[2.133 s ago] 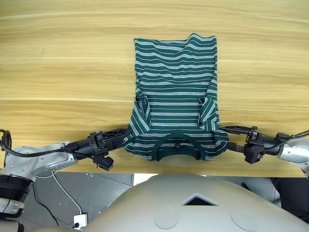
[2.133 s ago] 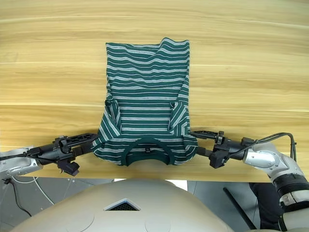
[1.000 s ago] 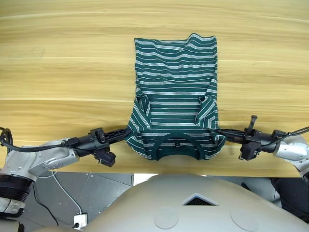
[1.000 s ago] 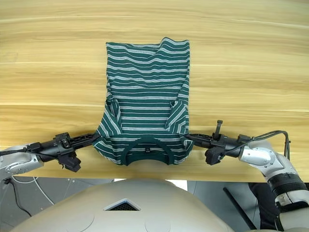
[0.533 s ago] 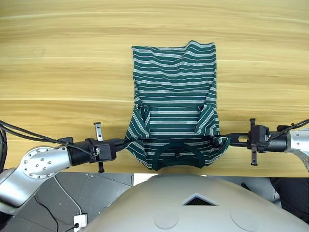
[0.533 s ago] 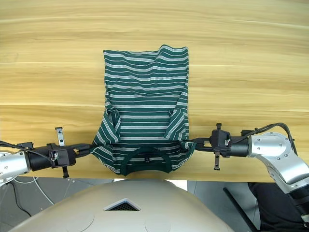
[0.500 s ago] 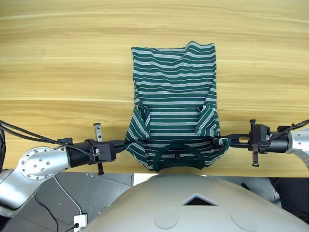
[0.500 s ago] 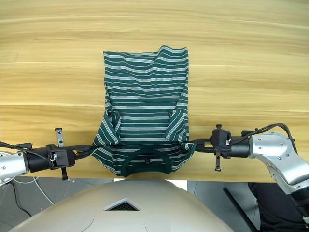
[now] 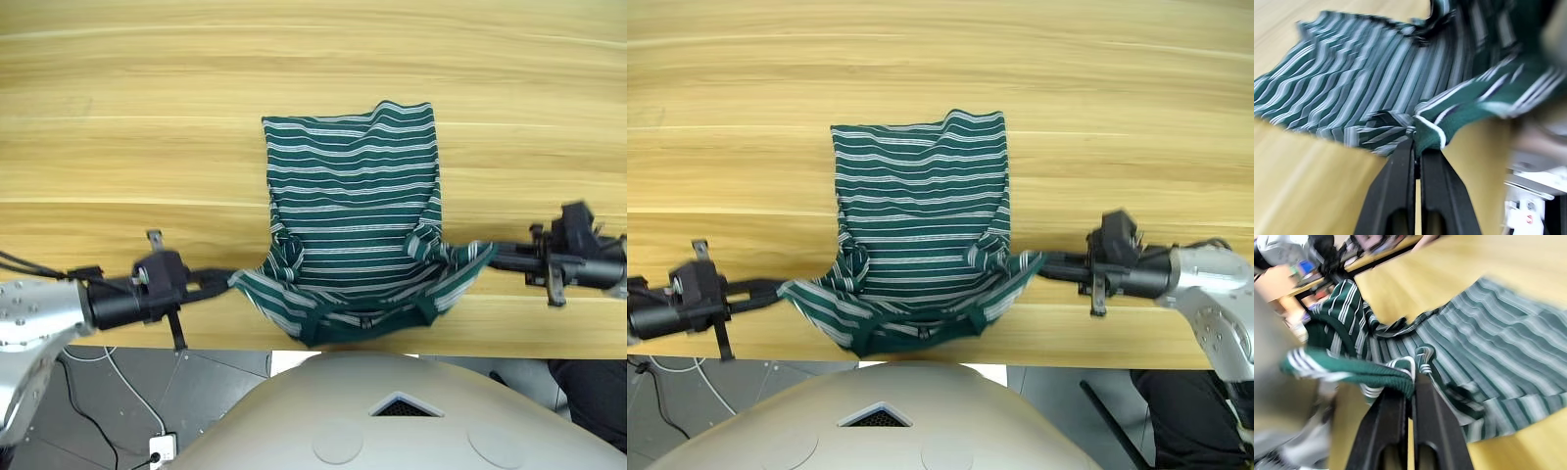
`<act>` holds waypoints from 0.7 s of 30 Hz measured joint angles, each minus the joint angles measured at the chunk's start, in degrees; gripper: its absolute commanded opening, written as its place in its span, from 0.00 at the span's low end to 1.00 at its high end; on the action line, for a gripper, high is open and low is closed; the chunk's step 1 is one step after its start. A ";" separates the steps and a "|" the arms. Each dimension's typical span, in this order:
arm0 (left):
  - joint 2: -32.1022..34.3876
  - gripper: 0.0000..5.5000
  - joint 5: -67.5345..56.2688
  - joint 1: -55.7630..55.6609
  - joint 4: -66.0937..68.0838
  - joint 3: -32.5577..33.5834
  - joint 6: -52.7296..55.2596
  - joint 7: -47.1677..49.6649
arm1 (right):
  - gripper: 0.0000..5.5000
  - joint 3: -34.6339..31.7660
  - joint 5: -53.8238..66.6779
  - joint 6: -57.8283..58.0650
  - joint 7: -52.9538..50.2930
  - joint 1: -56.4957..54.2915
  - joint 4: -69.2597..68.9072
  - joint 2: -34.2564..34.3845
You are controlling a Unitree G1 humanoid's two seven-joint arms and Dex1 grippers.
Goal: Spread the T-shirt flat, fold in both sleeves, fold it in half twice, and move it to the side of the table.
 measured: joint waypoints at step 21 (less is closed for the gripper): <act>-30.02 0.00 13.79 -56.50 55.38 -17.98 11.31 7.79 | 0.00 4.67 -25.35 2.47 -14.50 -39.18 46.40 33.88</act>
